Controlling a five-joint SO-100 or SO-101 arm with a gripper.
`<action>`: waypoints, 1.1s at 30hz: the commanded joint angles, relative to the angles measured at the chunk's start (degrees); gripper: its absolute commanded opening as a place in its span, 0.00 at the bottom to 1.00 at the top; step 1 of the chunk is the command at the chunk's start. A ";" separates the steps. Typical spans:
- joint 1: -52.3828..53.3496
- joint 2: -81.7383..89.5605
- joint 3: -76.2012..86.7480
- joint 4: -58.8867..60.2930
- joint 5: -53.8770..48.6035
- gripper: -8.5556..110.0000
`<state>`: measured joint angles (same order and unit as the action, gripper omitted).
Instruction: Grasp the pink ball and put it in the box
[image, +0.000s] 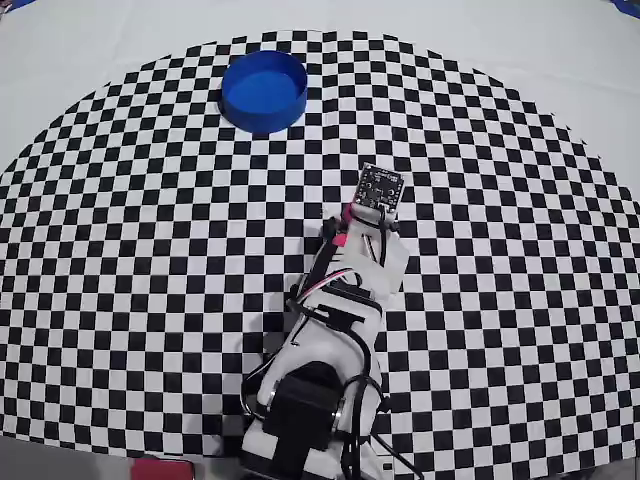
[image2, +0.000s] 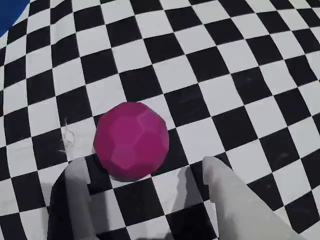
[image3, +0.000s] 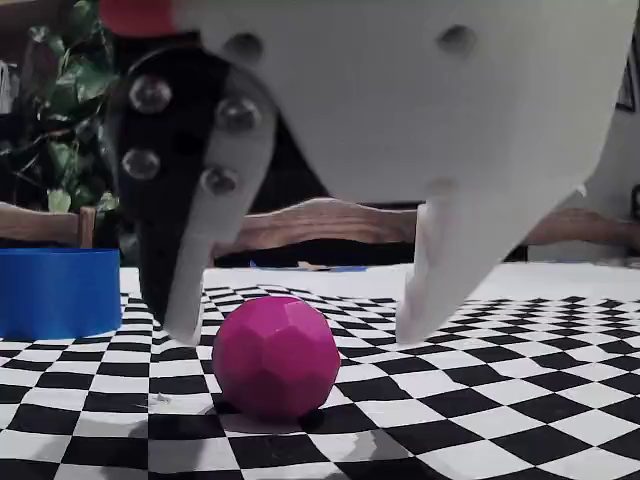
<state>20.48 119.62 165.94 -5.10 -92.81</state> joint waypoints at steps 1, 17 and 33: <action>-0.26 -0.53 -3.08 -0.88 0.79 0.29; -2.11 -2.90 -4.66 -1.14 1.32 0.29; -1.14 -4.75 -6.77 -1.23 1.32 0.29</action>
<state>18.63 115.05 161.72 -5.45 -91.85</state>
